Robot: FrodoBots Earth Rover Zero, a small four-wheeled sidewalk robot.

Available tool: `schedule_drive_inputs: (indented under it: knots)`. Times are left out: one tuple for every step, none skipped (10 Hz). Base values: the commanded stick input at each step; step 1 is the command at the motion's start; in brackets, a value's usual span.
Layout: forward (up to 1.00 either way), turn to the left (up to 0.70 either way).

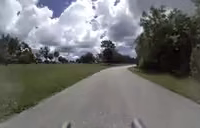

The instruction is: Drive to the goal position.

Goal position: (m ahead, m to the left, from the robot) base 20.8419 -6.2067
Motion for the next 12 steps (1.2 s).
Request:
schedule_drive_inputs:
  knots:
    - [0.70, 0.01]
    - [0.70, 0.01]
    - [0.70, 0.01]
    - [0.70, 0.01]
    - [0.70, 0.01]
    - [0.70, 0.01]
    - [0.70, 0.01]
    - [0.70, 0.01]
    - [0.70, -0.28]
    - [0.70, -0.34]
    - [0.70, -0.34]
    - [0.70, -0.34]
